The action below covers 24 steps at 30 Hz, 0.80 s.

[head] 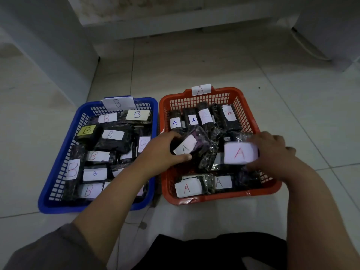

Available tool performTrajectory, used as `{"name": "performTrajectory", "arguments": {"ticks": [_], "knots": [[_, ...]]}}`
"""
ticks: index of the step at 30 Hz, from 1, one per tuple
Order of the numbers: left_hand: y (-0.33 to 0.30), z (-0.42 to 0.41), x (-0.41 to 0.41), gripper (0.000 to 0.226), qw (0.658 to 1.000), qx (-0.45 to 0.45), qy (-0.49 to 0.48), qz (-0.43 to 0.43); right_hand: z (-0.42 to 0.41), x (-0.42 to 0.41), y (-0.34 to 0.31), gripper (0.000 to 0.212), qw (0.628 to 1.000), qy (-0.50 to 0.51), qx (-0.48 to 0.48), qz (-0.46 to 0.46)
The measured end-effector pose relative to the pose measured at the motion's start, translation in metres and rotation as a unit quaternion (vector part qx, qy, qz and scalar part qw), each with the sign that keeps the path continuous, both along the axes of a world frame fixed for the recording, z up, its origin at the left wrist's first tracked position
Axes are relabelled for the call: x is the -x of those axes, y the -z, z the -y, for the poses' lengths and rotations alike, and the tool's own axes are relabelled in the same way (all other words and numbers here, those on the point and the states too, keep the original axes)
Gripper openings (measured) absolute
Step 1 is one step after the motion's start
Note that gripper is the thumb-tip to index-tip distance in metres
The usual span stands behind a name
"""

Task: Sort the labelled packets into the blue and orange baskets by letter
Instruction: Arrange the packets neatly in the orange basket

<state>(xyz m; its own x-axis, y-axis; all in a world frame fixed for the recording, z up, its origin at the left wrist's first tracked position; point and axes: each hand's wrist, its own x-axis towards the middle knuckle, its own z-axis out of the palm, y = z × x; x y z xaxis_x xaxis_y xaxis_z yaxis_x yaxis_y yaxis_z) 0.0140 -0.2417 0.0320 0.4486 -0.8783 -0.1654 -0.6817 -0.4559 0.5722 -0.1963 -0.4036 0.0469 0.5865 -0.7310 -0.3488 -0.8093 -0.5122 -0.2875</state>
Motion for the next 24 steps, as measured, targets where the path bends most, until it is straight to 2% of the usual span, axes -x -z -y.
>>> {"name": "performTrajectory", "arguments": {"ticks": [2,3,6,8,11,15,18,22,24], "knots": [[-0.003,0.001,-0.001,0.059,1.000,-0.002,-0.008,-0.023,-0.007,-0.003,0.000,0.077,0.995,-0.064,0.001,-0.075],[-0.004,0.001,-0.001,0.059,1.000,-0.008,-0.003,-0.025,-0.010,-0.008,0.000,0.075,0.995,-0.072,0.022,-0.064],[-0.004,0.003,-0.002,0.058,0.999,-0.018,0.007,-0.041,-0.010,-0.038,-0.001,0.055,0.987,-0.033,0.099,0.124],[-0.004,0.002,-0.004,0.057,0.999,-0.016,0.011,-0.047,-0.006,-0.062,0.005,0.051,0.977,-0.042,0.078,0.197],[-0.003,0.000,-0.005,0.059,0.998,0.004,-0.002,-0.066,-0.003,-0.078,0.022,0.041,0.982,-0.073,0.007,0.176],[-0.012,-0.003,-0.014,0.056,0.983,0.085,-0.090,-0.138,-0.002,-0.071,0.020,0.025,0.977,-0.067,-0.085,0.183],[-0.019,-0.004,-0.024,0.053,0.978,0.112,-0.109,-0.139,-0.006,-0.060,0.016,0.023,0.970,-0.057,-0.163,0.170],[-0.017,-0.003,-0.027,0.058,0.983,0.097,-0.095,-0.127,-0.006,-0.062,0.022,0.022,0.967,-0.026,-0.155,0.198],[-0.016,-0.003,-0.026,0.057,0.982,0.104,-0.099,-0.123,-0.006,-0.066,0.024,0.027,0.973,-0.024,-0.152,0.173]]}}
